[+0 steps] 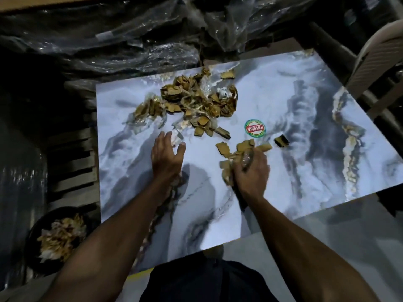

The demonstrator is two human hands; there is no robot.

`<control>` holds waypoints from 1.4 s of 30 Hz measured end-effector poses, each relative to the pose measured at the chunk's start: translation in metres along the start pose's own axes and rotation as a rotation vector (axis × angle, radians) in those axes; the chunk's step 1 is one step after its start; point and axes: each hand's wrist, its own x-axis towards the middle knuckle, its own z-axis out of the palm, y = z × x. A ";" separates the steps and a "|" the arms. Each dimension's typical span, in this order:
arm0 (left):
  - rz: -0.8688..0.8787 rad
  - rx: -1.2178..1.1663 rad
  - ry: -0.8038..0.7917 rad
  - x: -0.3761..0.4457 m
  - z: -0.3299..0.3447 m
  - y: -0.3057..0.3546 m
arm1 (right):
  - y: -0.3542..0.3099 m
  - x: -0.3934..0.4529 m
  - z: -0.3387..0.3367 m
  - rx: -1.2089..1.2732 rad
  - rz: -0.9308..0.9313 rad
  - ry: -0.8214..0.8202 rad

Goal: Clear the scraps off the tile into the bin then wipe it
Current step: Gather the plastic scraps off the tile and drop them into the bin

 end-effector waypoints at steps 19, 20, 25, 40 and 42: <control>-0.127 0.088 0.166 0.133 -0.028 0.013 | 0.031 0.114 -0.015 0.009 0.091 0.049; -0.134 0.097 0.155 0.137 -0.025 0.013 | 0.024 0.117 -0.010 -0.007 0.072 0.018; -0.172 0.094 0.138 0.138 -0.003 0.020 | -0.011 0.110 0.021 0.038 -0.131 -0.146; -0.172 0.009 0.309 0.131 0.029 0.066 | -0.027 0.283 0.019 0.414 -0.156 -0.330; -0.164 -0.034 0.225 0.149 0.027 0.068 | -0.038 0.308 0.031 0.369 -0.201 -0.388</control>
